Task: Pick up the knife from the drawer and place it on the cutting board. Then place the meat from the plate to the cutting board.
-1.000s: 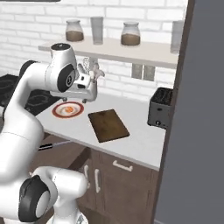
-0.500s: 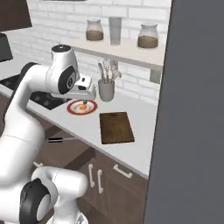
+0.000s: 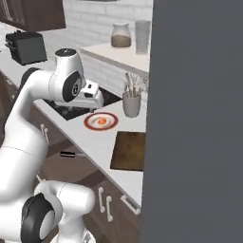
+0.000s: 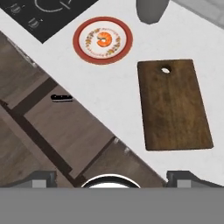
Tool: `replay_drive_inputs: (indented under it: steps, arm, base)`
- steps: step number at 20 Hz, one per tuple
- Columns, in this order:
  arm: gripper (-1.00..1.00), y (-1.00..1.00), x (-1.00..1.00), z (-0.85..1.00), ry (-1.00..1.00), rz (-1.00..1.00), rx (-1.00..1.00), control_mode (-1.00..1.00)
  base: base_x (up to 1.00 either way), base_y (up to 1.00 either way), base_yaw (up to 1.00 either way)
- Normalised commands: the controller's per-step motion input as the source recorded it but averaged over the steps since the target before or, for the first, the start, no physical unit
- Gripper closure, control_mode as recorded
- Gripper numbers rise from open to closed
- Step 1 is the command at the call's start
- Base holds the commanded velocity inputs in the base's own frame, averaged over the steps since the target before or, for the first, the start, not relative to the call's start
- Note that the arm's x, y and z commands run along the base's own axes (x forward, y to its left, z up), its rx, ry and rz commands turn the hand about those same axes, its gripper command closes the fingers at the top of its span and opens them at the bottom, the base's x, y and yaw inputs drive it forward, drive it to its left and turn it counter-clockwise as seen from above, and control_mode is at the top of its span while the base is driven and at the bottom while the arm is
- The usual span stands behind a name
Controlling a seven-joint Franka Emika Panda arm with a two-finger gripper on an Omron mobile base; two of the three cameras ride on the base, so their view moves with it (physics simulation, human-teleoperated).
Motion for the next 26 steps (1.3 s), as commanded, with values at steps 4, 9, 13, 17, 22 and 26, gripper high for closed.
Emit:
replay_drive_inputs:
  steps: [4, 9, 13, 17, 22, 26]
  arm:
    - [-1.0, 0.0, 0.0, 0.0, 0.0, 0.0, 0.0, 1.0]
    - [-1.0, 0.0, 0.0, 0.0, 0.0, 0.0, 0.0, 1.0]
    - [-1.0, 0.0, 0.0, 0.0, 0.0, 0.0, 0.0, 1.0]
    - [-1.0, 0.0, 0.0, 0.0, 0.0, 0.0, 0.0, 1.0]
    - [-1.0, 0.0, 0.0, 0.0, 0.0, 0.0, 0.0, 1.0]
    - [-1.0, 0.0, 0.0, 0.0, 0.0, 0.0, 0.0, 1.0]
  base:
    - [0.12, -0.51, 0.34]
    - [0.03, -0.53, 0.29]
    - [0.2, -0.1, 0.15]
    - [0.39, -0.03, 0.12]
    - [0.36, -0.13, 0.15]
    - [0.56, 0.0, 0.13]
